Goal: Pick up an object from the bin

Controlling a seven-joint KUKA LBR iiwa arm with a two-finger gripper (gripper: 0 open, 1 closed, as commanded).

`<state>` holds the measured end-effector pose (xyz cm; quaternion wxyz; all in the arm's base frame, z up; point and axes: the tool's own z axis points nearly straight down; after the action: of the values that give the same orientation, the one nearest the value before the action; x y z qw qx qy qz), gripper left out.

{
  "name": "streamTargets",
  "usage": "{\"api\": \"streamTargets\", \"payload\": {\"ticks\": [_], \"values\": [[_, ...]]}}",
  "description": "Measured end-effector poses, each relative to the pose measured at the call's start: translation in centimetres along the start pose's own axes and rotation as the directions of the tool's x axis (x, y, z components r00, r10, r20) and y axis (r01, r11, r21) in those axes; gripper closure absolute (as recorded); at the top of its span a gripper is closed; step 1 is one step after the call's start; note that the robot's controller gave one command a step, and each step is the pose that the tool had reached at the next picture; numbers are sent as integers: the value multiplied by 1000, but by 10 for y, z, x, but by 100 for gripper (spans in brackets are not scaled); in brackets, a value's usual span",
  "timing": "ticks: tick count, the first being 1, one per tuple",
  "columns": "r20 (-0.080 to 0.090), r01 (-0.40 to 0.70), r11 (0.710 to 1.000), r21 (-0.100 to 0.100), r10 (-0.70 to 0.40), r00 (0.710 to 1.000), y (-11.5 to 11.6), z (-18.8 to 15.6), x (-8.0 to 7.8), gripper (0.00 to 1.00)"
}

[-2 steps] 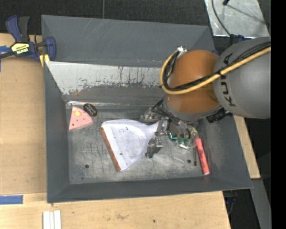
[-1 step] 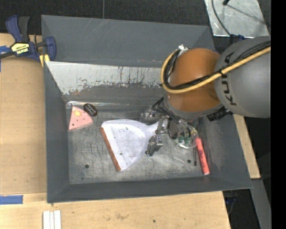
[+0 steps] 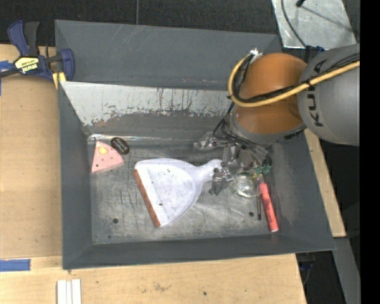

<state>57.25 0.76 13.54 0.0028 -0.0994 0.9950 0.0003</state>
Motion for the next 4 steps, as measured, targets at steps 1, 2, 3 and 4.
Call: {"api": "streamTargets", "payload": {"ticks": [1, 2, 3, 4], "values": [[-1, -47, 999, 2, 47, 999, -19, -3, -13, 0], [-2, -34, 999, 1, 34, 999, -18, 7, -19, 0], [0, -34, 999, 1, 34, 999, -19, 61, -19, 0], [37, -57, 998, 3, 57, 998, -19, 71, -34, 100]]}}
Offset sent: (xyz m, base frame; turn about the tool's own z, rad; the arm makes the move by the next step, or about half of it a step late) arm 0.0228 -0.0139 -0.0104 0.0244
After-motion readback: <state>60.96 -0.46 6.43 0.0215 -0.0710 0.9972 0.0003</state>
